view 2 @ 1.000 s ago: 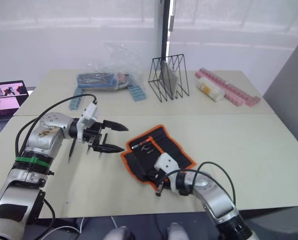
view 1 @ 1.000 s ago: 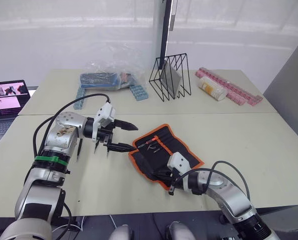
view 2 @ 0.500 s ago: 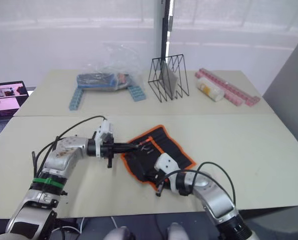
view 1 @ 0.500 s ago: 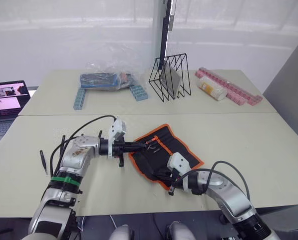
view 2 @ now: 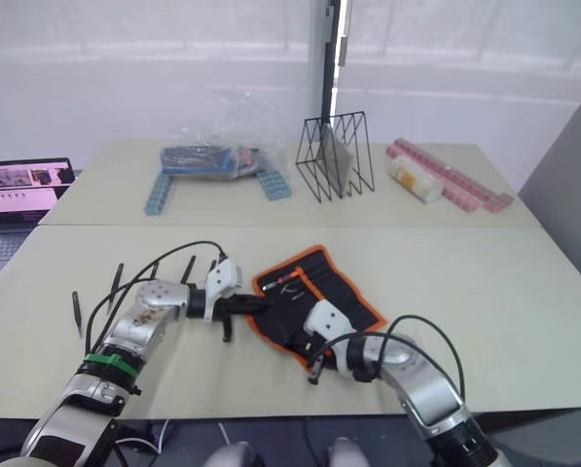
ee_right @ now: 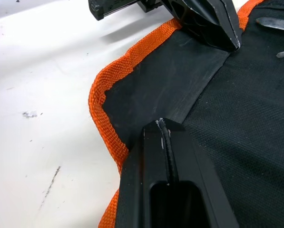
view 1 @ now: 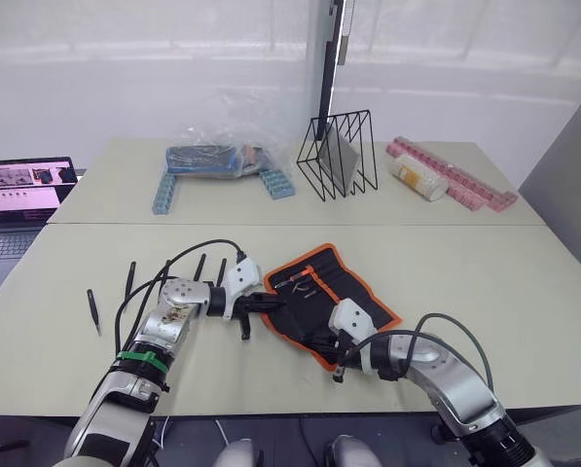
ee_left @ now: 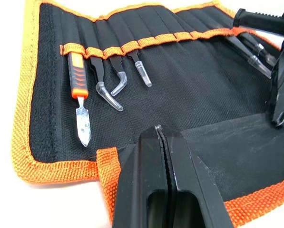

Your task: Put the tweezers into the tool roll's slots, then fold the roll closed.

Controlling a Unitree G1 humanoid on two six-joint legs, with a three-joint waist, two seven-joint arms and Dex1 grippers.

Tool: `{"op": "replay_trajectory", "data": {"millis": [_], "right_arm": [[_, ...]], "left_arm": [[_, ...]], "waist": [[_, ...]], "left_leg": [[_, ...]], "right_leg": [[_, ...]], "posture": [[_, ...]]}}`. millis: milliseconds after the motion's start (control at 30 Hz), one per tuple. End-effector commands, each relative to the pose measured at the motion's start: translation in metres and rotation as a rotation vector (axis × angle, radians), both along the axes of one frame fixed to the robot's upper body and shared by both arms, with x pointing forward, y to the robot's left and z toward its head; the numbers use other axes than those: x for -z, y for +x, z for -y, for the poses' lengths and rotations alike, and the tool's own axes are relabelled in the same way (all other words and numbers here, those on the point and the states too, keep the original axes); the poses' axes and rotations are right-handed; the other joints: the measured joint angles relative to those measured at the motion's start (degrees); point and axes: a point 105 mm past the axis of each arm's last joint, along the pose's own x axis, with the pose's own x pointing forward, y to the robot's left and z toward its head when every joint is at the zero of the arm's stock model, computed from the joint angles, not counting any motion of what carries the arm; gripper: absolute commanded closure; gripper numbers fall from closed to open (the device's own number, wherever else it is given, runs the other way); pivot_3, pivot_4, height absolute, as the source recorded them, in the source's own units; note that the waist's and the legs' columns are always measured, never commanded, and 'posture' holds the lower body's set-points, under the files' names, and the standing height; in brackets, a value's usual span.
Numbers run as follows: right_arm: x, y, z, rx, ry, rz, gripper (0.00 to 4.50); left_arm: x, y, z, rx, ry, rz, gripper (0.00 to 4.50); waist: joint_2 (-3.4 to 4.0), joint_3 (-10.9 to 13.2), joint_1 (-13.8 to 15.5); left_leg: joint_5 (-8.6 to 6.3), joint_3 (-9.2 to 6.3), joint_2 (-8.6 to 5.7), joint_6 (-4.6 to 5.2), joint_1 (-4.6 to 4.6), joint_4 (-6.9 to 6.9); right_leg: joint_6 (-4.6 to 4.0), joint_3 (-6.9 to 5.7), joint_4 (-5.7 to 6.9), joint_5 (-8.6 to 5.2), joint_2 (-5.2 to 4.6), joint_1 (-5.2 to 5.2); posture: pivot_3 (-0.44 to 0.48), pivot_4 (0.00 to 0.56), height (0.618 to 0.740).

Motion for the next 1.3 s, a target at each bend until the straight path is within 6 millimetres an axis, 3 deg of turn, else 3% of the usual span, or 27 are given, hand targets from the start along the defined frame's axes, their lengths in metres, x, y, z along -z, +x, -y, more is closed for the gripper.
{"op": "replay_trajectory", "data": {"millis": [33,200,467,633,867,1100,1300], "right_arm": [[-0.023,0.014,-0.002,0.032,0.082,0.020,4.50],[-0.045,0.039,-0.014,0.080,0.190,0.045,4.50],[-0.021,0.057,-0.028,0.086,0.160,0.015,4.50],[0.010,0.046,-0.023,0.048,0.084,-0.045,4.50],[0.031,0.023,-0.020,-0.059,-0.029,-0.085,4.50],[0.017,0.036,-0.019,-0.012,-0.003,-0.004,4.50],[-0.023,0.048,-0.029,0.001,0.176,0.082,4.50]], "left_arm": [[0.033,-0.013,-0.013,-0.013,0.102,-0.093,4.46],[0.033,-0.015,-0.014,-0.009,0.101,-0.093,4.46],[0.030,-0.014,-0.017,-0.021,0.099,-0.083,4.46],[0.027,-0.012,-0.019,-0.030,0.105,-0.068,4.46],[0.028,-0.012,-0.022,-0.036,0.116,-0.066,4.46],[0.030,-0.014,-0.022,-0.035,0.120,-0.068,4.46],[0.030,-0.013,-0.022,-0.035,0.119,-0.068,4.46]], "waist": [[0.00,0.00,-0.07],[0.02,-0.01,-0.24],[0.03,-0.01,-0.50],[0.03,-0.01,-0.86],[0.04,-0.10,-1.00],[0.04,-0.14,-0.99],[0.05,-0.13,-1.01]], "left_leg": [[0.00,0.00,0.04,0.00,0.02,-0.01],[0.00,0.00,0.08,0.00,0.03,-0.03],[0.00,0.02,0.05,0.00,0.05,-0.28],[0.00,0.02,0.06,0.00,0.09,-0.37],[0.00,0.08,0.03,0.00,0.49,-0.74],[0.00,0.09,0.02,0.00,0.55,-0.81],[0.00,0.09,0.04,-0.01,0.52,-0.84]], "right_leg": [[0.00,0.01,0.01,0.00,0.00,0.00],[0.00,0.03,0.06,0.00,0.02,-0.04],[0.00,0.04,0.00,0.00,-0.01,-0.10],[0.00,0.06,-0.01,0.00,-0.01,-0.11],[0.00,0.19,-0.09,0.00,-0.02,0.08],[0.00,0.25,-0.13,0.00,-0.01,0.09],[-0.02,0.27,-0.11,-0.01,-0.01,0.04]], "posture": [[0.000,0.150,0.724],[0.000,0.150,0.724],[0.000,0.150,0.724],[0.000,0.150,0.724],[0.000,0.150,0.724],[0.000,0.150,0.724],[0.000,0.150,0.724]]}}
